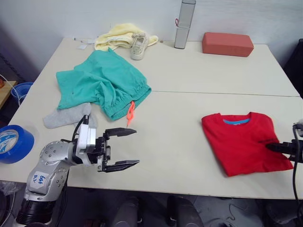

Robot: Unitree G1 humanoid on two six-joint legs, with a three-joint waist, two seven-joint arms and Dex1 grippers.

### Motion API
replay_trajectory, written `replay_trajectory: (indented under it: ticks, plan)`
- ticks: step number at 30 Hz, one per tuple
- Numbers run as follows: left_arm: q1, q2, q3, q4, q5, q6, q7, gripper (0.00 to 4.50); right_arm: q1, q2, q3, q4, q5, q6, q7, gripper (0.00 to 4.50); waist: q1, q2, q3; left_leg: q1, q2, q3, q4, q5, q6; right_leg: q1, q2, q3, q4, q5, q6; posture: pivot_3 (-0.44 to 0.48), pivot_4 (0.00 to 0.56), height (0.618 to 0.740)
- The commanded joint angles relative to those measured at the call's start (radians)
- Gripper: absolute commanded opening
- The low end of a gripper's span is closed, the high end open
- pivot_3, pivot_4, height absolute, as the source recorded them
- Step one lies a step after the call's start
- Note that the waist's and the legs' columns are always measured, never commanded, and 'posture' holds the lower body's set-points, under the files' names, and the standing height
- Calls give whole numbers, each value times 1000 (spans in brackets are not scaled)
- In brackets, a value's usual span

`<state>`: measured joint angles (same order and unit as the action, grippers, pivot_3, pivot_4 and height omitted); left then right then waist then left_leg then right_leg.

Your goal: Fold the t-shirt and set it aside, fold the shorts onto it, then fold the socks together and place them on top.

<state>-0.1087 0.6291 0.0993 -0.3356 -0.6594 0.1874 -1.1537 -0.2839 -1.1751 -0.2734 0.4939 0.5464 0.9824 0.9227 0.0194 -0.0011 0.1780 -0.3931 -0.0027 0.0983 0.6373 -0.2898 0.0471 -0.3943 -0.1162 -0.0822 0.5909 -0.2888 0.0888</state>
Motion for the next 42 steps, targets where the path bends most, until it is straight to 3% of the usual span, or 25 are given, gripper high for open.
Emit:
replay_trajectory:
  ticks: [1,11,19,23,27,31,36,42]
  plan:
    - [-10,2,8,0,1,-12,-6,4500,-53,-42,22,81,-68,-66,37,27,-2,0,0,0,0,0,0,0,0,0,0,0,0,0,0,0,150,740]
    - [-12,13,14,-11,-5,1,-4,4500,-175,5,101,274,-204,-189,55,27,-18,2,0,0,0,0,0,1,-2,0,0,0,0,0,0,0,150,740]
    - [5,22,23,-27,-15,16,1,4500,-178,12,19,282,-180,-121,-4,27,-21,3,0,0,0,0,0,2,-3,0,0,0,1,0,0,0,150,740]
    - [-2,18,21,-21,-16,19,3,4500,-114,-25,-14,215,-167,-82,41,1162,-20,3,0,0,0,0,0,1,-5,0,0,0,1,0,1,0,150,740]
    - [15,16,26,-20,-19,17,-1,4500,-30,-64,-101,190,-191,-205,13,2540,-20,6,0,0,0,0,0,2,-2,0,0,0,2,1,1,0,150,740]
    - [43,11,37,-26,-19,17,11,4500,55,-84,-175,157,-238,-474,-8,3929,-22,7,0,1,0,2,0,2,-2,0,1,1,2,1,2,0,150,740]
    - [67,5,45,-30,-16,10,24,4500,53,7,-291,62,-161,-623,10,3929,-28,7,1,4,0,6,0,2,-5,1,2,5,4,2,3,0,150,740]
    - [74,7,58,-41,-18,8,45,4500,124,207,-308,-203,-56,-729,97,3929,-21,5,1,5,1,5,0,4,-7,1,2,5,6,4,3,0,150,740]
